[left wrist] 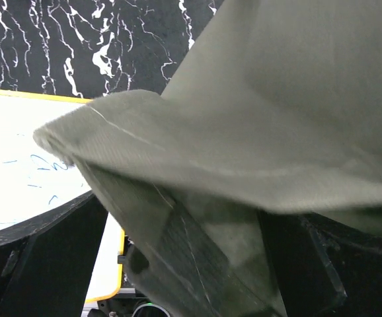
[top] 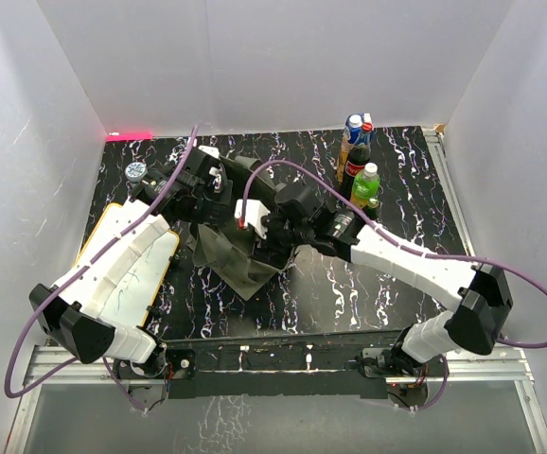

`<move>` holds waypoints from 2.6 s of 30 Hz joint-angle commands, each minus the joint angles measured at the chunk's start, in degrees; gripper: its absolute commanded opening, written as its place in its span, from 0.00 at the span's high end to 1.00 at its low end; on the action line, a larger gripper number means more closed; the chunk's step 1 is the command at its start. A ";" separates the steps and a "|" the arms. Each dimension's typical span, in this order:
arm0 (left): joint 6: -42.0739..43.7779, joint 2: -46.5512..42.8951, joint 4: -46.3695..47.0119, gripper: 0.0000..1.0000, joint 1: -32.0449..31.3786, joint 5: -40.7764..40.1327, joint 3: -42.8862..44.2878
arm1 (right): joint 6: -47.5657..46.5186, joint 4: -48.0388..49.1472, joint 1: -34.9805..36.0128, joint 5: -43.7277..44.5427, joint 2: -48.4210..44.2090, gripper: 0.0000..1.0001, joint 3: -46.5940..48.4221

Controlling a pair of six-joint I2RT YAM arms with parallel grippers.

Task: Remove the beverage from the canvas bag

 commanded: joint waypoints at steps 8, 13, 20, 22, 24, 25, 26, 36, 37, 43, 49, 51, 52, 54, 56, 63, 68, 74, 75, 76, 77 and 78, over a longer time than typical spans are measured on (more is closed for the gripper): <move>-2.05 -2.33 -3.23 0.11 0.27 5.81 -4.38 | 1.86 9.22 2.36 10.13 -8.63 0.21 -9.31; -2.16 -7.06 -1.33 0.11 0.32 7.79 -10.44 | 8.86 20.66 2.38 15.32 -14.17 0.16 -16.28; -2.20 -6.16 -1.37 0.11 0.35 7.96 -10.68 | 19.43 27.66 2.32 31.95 -12.47 0.15 -16.70; -1.64 -5.42 -1.47 0.11 0.33 7.68 -9.94 | 21.32 25.92 2.30 36.15 -9.60 0.15 -14.08; -1.02 -4.74 -1.38 0.11 0.36 7.58 -9.56 | 21.57 24.65 2.29 36.70 -7.61 0.15 -12.09; -0.78 -4.61 -1.19 0.11 0.36 7.55 -9.47 | 21.73 24.13 2.20 36.60 -6.80 0.16 -11.40; -0.60 -4.57 -1.00 0.11 0.36 7.60 -9.37 | 22.02 23.94 2.17 36.54 -6.12 0.17 -10.86; 1.01 -5.07 0.11 0.11 0.35 7.80 -9.08 | 29.36 22.11 2.15 41.35 0.94 0.26 -6.64; 1.18 -5.20 0.26 0.11 0.36 7.74 -9.17 | 29.37 22.05 2.13 41.40 1.61 0.26 -6.33; 1.89 -6.22 0.84 0.10 0.33 6.96 -9.96 | 29.49 22.72 1.95 41.47 5.52 0.25 -5.45; 2.19 -7.06 1.56 0.10 0.36 6.22 -10.83 | 30.13 23.88 1.05 42.37 9.59 0.25 -5.14; 2.32 -7.17 1.89 0.10 0.33 5.84 -10.80 | 29.60 25.05 0.82 42.19 10.38 0.25 -5.35; 2.33 -7.16 2.05 0.10 0.31 5.65 -10.76 | 29.07 25.89 0.73 42.00 10.77 0.25 -5.54; 2.43 -6.96 2.35 0.10 0.35 5.39 -10.52 | 28.41 27.63 0.44 41.77 11.46 0.25 -5.80; 2.45 -6.65 2.55 0.10 0.32 5.34 -10.25 | 28.42 28.72 0.01 41.39 12.16 0.25 -5.80; 2.57 -6.41 2.79 0.10 0.33 5.30 -9.99 | 29.71 31.53 -1.37 40.31 13.12 0.32 -7.09; 2.37 -6.16 2.42 0.10 0.33 5.35 -9.62 | 28.72 31.64 -1.61 37.58 12.49 0.63 -6.35; 2.23 -5.36 2.47 0.10 0.35 6.02 -8.77 | 29.69 32.61 -1.57 36.28 9.95 0.92 -4.00; 2.19 -5.21 2.36 0.10 0.36 6.13 -8.60 | 30.18 32.61 -1.67 36.35 9.62 0.92 -3.36; 2.19 -5.01 2.34 0.10 0.33 6.28 -8.41 | 30.74 32.61 -1.66 36.25 9.33 0.92 -2.61; 2.19 -4.82 2.29 0.10 0.32 6.30 -8.18 | 31.17 32.61 -1.74 35.93 8.93 0.92 -1.87; 2.19 -4.74 2.12 0.10 0.31 6.28 -8.01 | 31.52 32.69 -1.79 35.55 8.59 0.92 -1.13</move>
